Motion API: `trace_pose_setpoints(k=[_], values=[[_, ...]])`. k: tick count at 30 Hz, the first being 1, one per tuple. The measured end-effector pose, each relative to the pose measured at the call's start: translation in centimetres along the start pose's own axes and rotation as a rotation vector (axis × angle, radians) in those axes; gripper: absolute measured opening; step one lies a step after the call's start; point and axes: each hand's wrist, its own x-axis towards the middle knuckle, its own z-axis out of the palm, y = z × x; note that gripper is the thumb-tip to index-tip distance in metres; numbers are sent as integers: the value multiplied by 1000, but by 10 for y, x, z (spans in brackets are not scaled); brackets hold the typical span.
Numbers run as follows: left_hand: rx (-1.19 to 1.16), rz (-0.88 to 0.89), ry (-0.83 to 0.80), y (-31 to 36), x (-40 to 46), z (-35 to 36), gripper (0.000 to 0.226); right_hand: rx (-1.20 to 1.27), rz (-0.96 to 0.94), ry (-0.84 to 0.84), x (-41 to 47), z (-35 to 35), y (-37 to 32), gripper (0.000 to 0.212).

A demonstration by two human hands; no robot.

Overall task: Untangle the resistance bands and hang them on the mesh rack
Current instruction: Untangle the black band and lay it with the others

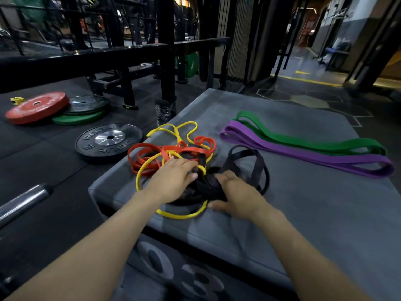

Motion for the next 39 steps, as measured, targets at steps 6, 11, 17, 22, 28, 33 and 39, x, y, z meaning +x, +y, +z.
trace_pose_setpoints(k=[6,11,17,22,28,33,39], values=[[-369,-117,79,0,7,-11,34,247,-34,209,8,-18,9,34],[-841,-418,345,3,11,-27,28,1024,-199,260,-10,-51,17,22],[-591,-689,481,-19,9,-23,31,1281,-73,591,-21,-62,38,18],[-386,-741,407,-25,2,-25,25,808,74,682,-29,-62,63,9],[110,-215,341,1,-7,-20,41,216,260,338,-21,-44,55,25],[215,184,-24,31,-9,-6,40,-46,309,30,-18,-34,42,30],[-68,-35,-93,12,-9,-10,33,-180,71,393,-16,-32,21,72]])
